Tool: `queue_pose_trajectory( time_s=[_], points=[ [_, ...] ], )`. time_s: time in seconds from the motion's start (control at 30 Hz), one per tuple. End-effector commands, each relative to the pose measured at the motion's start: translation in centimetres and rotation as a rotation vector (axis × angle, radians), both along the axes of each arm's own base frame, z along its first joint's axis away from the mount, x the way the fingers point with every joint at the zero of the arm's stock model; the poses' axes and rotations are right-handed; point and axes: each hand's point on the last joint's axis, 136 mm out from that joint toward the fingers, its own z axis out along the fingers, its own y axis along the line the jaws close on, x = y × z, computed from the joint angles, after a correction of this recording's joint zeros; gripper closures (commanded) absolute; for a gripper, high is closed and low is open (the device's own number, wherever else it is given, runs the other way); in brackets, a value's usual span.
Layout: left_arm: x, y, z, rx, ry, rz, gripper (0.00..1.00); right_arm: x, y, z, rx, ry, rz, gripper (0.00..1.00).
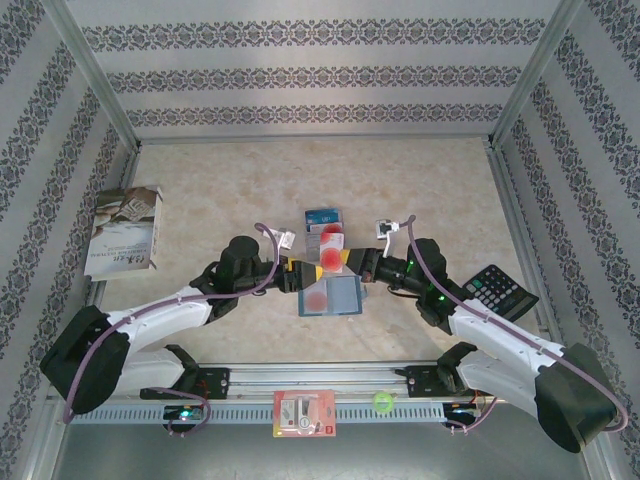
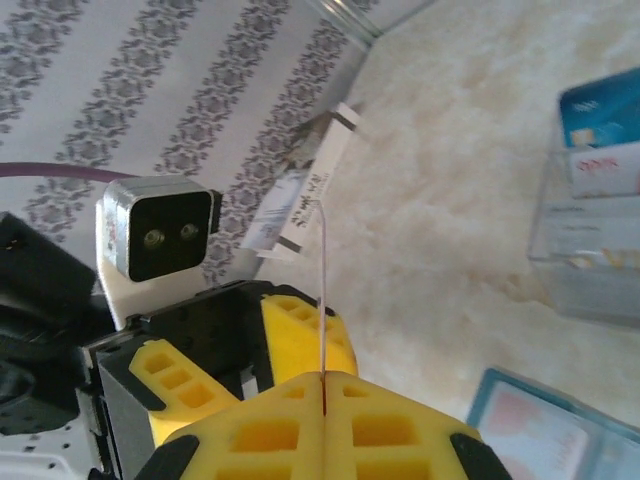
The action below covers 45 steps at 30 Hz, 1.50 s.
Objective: Take the credit cards out of the card holder
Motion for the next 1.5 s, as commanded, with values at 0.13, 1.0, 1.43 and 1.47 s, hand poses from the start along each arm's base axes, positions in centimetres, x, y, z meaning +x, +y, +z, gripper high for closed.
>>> queue_pose_trajectory(
  time_s=[0.13, 1.0, 1.43, 1.47],
  points=[
    [0.2, 0.0, 4.9, -0.192, -0.117, -0.035, 0.49, -1.2, 1.4, 2.2, 0.099, -0.057, 0.107, 1.0],
    [0.2, -0.1, 5.3, -0.029, -0.117, -0.125, 1.0, -0.3, -1.3, -2.5, -0.101, 0.059, -0.033, 0.81],
    [7.9, 2.5, 2.5, 0.846, -0.434, -0.337, 1.0, -0.6, -6.1, -5.6, -0.101, 0.162, -0.176, 0.83],
    [8.4, 2.2, 2.7, 0.866, -0.482, -0.37, 1.0, -0.5, -6.2, -5.6, -0.099, 0.163, -0.179, 0.83]
  ],
)
